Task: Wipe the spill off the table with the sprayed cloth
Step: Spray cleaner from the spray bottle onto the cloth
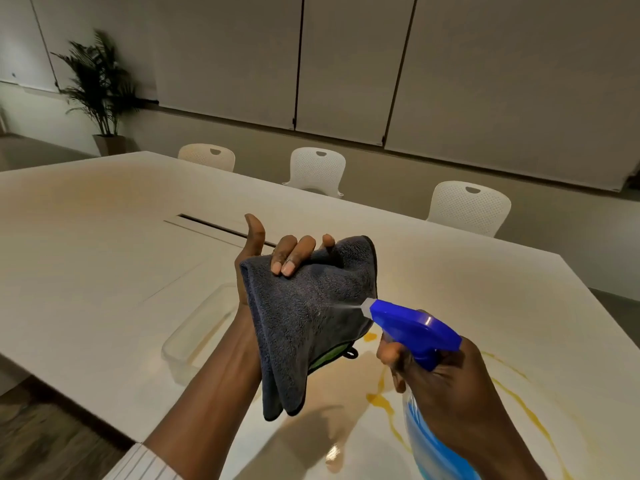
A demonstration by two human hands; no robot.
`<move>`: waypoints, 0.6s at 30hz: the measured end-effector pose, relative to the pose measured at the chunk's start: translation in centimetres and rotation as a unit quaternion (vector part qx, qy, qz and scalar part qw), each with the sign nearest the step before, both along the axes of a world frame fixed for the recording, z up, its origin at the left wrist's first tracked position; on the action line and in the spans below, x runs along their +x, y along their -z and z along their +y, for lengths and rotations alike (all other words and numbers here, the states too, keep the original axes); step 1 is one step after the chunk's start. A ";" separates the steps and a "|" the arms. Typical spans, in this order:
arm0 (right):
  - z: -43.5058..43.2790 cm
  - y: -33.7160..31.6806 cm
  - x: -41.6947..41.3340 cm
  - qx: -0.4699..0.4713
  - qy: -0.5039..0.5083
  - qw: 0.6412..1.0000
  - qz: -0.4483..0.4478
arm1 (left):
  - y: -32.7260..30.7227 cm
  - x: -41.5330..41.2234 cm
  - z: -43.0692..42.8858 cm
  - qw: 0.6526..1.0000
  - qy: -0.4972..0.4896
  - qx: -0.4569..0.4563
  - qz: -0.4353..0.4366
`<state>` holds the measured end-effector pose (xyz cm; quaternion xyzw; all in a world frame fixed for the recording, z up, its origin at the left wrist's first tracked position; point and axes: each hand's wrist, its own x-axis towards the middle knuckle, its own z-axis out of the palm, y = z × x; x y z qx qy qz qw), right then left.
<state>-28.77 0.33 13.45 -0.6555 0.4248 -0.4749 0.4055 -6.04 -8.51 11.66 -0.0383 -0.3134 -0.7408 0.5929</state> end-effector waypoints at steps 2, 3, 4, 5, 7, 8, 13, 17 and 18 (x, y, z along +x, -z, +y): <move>-0.1 0.1 0.0 -0.010 0.013 1.000 0.014 | 0.2 0.2 -0.3 1.000 0.000 0.003 0.001; -0.3 0.1 0.0 -0.011 0.015 1.000 0.007 | 0.3 0.3 -0.5 1.000 0.001 0.002 0.001; -0.4 0.1 0.0 -0.011 0.020 1.000 -0.002 | 0.4 0.4 -0.7 1.000 0.004 0.001 0.001; -0.6 0.0 -0.1 -0.013 0.031 0.999 -0.005 | 0.5 0.6 -0.8 1.000 0.010 0.000 0.004; -1.1 -0.2 -0.4 -0.016 0.054 0.998 0.001 | 0.8 0.7 -1.1 1.000 0.020 0.002 0.016; -1.3 -0.3 -0.6 -0.014 0.067 0.998 0.008 | 0.9 0.7 -1.3 1.000 0.022 0.001 0.020; -2.8 -0.3 -1.3 -0.029 0.090 0.995 0.023 | 1.2 -0.3 -2.0 0.998 0.025 0.007 0.049; -3.5 0.1 -1.8 -0.029 0.090 0.995 0.038 | 1.8 -1.1 -2.5 0.998 0.027 0.013 0.056; -3.6 0.3 -1.8 -0.030 0.092 0.994 0.044 | 1.8 -1.2 -2.5 0.998 0.024 0.015 0.052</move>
